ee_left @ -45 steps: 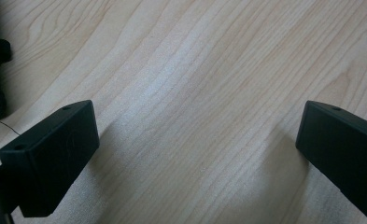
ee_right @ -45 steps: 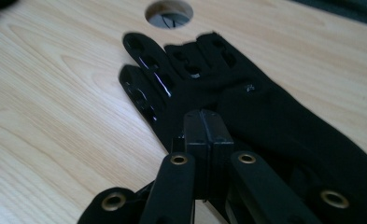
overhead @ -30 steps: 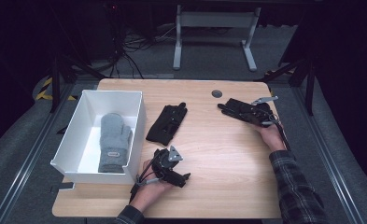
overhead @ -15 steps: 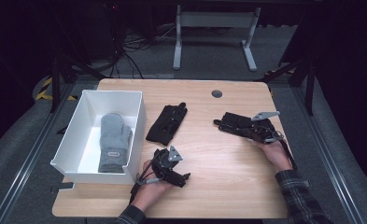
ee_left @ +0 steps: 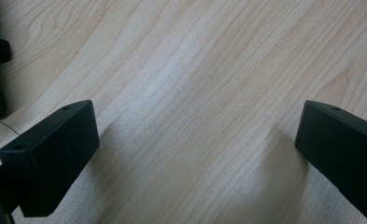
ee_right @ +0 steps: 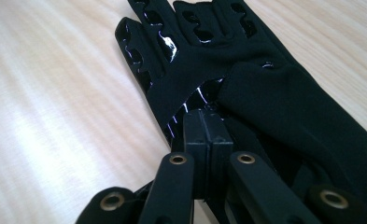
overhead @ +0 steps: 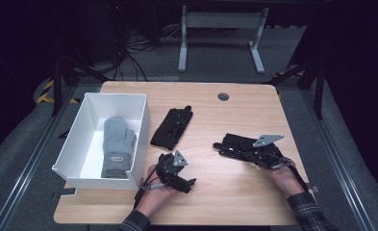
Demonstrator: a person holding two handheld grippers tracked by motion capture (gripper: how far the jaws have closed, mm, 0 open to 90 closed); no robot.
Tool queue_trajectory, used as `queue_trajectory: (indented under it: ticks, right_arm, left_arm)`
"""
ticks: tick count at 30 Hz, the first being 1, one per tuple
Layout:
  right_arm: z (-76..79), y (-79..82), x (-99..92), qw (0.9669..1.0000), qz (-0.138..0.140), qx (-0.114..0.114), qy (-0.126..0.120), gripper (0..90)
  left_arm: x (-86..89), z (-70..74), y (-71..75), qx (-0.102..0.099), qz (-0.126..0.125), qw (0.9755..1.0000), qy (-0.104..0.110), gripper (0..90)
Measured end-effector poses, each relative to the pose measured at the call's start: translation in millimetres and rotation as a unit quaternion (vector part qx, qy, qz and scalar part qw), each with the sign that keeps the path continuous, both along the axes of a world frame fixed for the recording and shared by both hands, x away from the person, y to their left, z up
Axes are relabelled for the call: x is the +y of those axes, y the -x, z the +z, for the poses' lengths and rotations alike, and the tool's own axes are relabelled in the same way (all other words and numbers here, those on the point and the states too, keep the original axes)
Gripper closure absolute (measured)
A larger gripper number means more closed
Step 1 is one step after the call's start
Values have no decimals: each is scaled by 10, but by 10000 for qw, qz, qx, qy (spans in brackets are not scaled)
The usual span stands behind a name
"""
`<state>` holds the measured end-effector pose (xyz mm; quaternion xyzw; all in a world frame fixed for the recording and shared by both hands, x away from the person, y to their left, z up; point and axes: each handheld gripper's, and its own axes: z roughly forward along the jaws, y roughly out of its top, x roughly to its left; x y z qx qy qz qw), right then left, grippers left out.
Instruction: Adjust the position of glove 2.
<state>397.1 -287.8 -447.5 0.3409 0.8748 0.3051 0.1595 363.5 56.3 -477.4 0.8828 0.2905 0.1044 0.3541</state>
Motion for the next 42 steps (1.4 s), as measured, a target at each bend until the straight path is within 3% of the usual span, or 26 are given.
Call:
queue_trajectory:
  ticks: [5, 10, 14, 18, 27, 31, 42]
  right_arm:
    - [51, 74, -37, 9999, 72, -98, -56, 900]
    - [133, 44, -312, 9992, -254, -243, -210, 900]
    - [93, 70, -538, 9987, -462, -114, -175, 900]
    - [31, 103, -534, 9992, -381, 59, -61, 900]
    - [-3, 349, -222, 9990, 384, 220, -52, 900]
    - [-19, 467, 25, 9955, 878, 317, -143, 900]
    - [-48, 612, 428, 9863, 1562, 435, -294, 900]
  left_arm:
    - [1, 0, -1, 0, -5, 10000, -1, 2]
    - [4, 0, -1, -2, -14, 10000, 0, 2]
    - [4, 0, -2, -2, -15, 10000, -1, 3]
    - [4, 0, -4, -2, -23, 10000, 0, 3]
    - [4, 0, -6, -7, -29, 10000, -3, 3]
    - [1, -1, -9, -5, -27, 10000, 11, 2]
    - [-3, 10, -14, 16, -46, 10000, -18, 8]
